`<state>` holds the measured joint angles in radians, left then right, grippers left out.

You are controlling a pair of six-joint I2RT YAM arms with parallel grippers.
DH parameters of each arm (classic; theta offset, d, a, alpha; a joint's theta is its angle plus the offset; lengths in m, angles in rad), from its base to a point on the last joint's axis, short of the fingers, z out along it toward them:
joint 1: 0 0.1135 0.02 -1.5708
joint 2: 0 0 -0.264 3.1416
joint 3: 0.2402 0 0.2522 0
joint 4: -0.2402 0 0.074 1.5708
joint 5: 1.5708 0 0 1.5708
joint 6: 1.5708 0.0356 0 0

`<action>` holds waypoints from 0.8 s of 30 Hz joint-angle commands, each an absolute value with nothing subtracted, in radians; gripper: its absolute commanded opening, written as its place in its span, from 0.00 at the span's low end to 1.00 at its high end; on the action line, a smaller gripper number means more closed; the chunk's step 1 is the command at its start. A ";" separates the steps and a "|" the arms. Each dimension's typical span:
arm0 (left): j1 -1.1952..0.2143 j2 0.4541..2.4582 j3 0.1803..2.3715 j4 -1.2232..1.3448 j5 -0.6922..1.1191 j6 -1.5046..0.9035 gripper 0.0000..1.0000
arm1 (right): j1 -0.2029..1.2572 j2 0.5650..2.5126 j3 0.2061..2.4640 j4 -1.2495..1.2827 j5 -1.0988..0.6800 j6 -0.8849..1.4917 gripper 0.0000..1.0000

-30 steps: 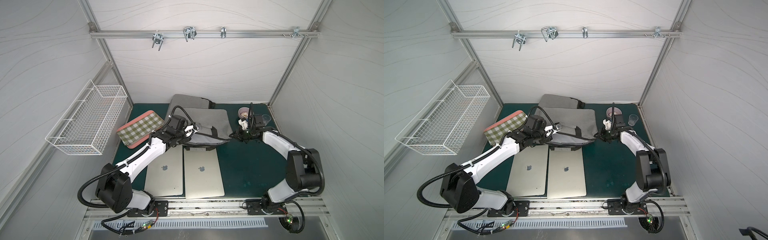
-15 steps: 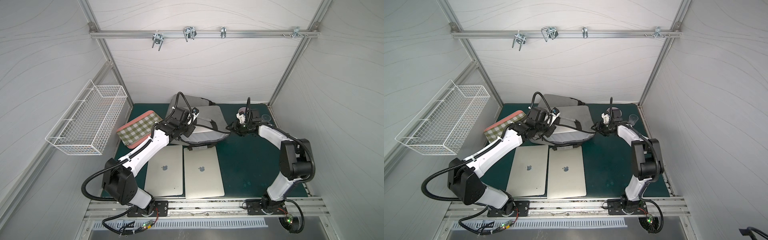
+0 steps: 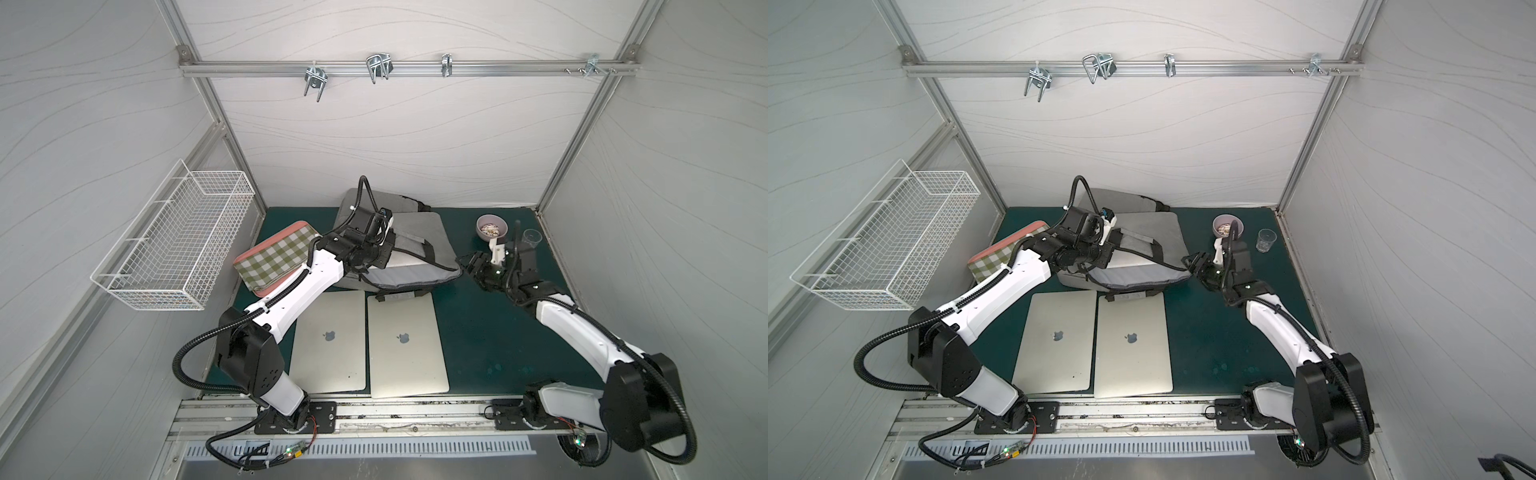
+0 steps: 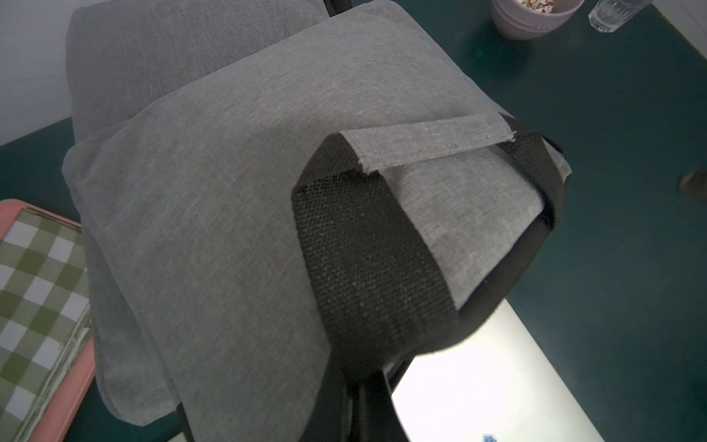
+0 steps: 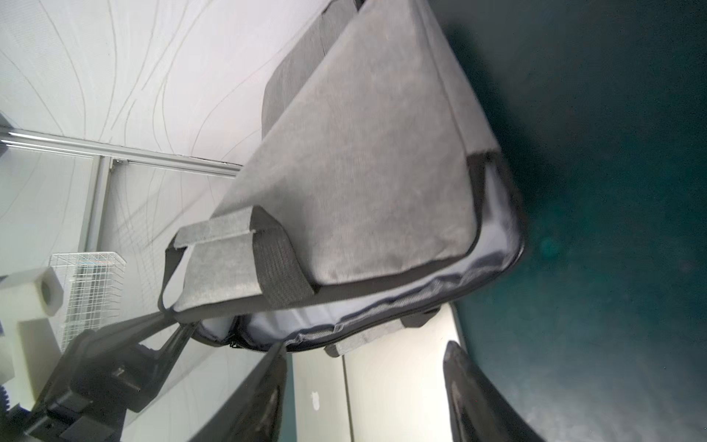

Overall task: Open the zippered laptop bag and take out the laptop
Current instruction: Open the bag flap on the zippered laptop bag, then take out the laptop from the zippered laptop bag.

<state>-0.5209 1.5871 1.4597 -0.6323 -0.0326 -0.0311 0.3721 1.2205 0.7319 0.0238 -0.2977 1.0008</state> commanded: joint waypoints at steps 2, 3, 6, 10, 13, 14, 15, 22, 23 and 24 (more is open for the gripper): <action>-0.519 1.614 1.561 -0.656 0.044 -0.156 0.00 | 0.501 1.233 0.651 0.216 -0.116 1.247 0.63; -0.519 1.620 1.574 -0.673 0.060 -0.166 0.00 | 0.527 1.254 0.643 0.252 -0.101 1.274 0.63; -0.519 1.638 1.607 -0.728 0.111 -0.183 0.00 | 0.594 1.335 0.634 0.348 -0.049 1.327 0.62; -0.519 1.651 1.634 -0.774 0.164 -0.195 0.00 | 0.630 1.468 0.646 0.512 -0.022 1.378 0.59; -0.519 1.651 1.638 -0.789 0.205 -0.206 0.00 | 0.637 1.582 0.678 0.649 -0.017 1.408 0.57; -0.519 1.651 1.637 -0.795 0.217 -0.206 0.00 | 0.638 1.621 0.697 0.684 -0.018 1.408 0.56; -0.519 1.652 1.637 -0.801 0.228 -0.202 0.00 | 0.641 1.661 0.717 0.705 -0.022 1.417 0.55; -0.522 1.654 1.637 -0.829 0.249 -0.139 0.00 | 0.658 1.878 0.797 0.885 -0.012 1.524 0.50; -0.522 1.655 1.638 -0.829 0.255 -0.132 0.00 | 0.664 1.904 0.812 0.891 -0.009 1.535 0.50; -0.523 1.658 1.642 -0.829 0.262 -0.125 0.00 | 0.668 1.928 0.828 0.900 -0.007 1.547 0.50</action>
<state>-0.5194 1.6585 1.5761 -0.7956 0.1940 -0.1410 0.6518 1.8706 0.7864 0.8001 -0.0147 1.4567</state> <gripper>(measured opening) 0.057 0.501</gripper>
